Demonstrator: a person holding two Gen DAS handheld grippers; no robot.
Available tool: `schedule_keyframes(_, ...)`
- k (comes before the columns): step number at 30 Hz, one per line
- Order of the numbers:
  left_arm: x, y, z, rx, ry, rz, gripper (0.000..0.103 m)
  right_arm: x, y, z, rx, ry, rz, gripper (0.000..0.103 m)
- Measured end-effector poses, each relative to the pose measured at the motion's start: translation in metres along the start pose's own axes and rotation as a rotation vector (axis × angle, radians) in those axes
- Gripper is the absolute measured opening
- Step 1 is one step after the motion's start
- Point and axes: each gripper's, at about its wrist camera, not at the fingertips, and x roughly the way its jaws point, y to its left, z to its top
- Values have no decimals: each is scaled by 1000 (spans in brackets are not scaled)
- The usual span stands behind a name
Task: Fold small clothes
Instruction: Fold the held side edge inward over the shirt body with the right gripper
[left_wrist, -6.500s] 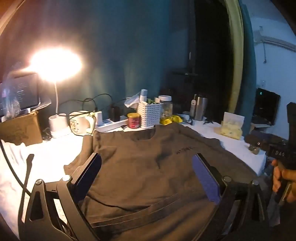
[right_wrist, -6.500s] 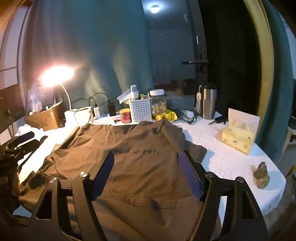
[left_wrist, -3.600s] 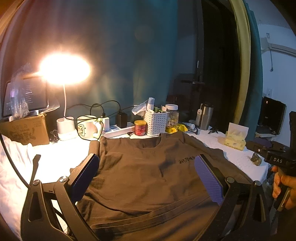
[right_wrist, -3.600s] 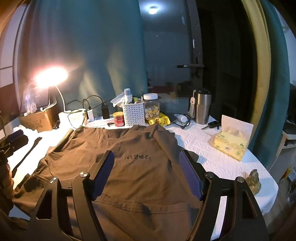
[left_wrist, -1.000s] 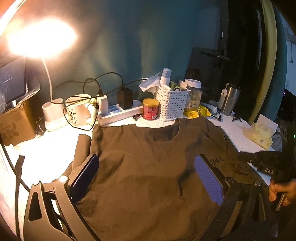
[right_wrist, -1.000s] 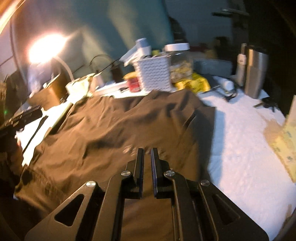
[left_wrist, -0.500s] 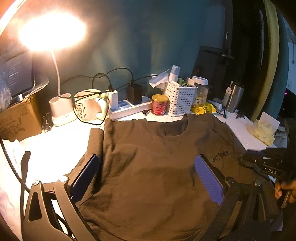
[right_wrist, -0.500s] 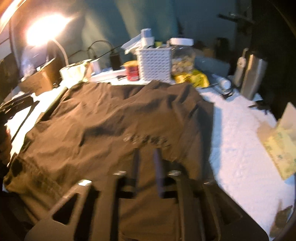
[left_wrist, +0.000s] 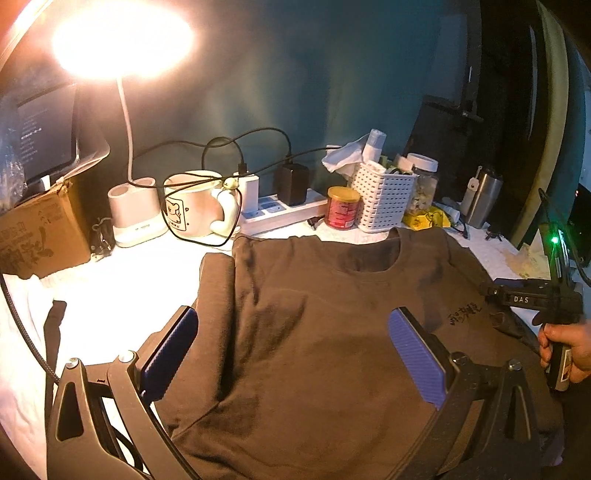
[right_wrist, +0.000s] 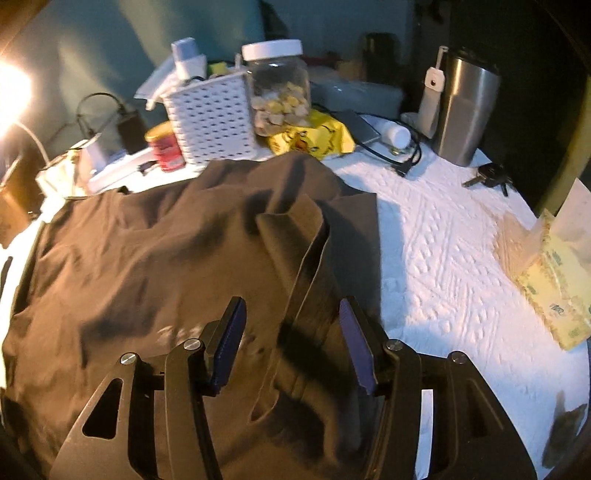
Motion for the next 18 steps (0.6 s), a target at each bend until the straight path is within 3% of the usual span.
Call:
schedule_keyframes(1, 2, 1, 0, -1, 4, -1, 102, 2, 0, 0, -8, 2, -7, 55)
schedule_keyframes(4, 8, 7, -1, -13, 15, -4, 102, 6, 3, -1, -42, 8, -15, 10)
schedule_keyframes(14, 4, 21, 0, -13, -2, -33, 102, -17, 40, -3, -155, -26, 54, 10)
schedule_keyframes(18, -2, 29, -1, -9, -12, -68, 102, -3, 61, -9, -203, 76, 108, 10)
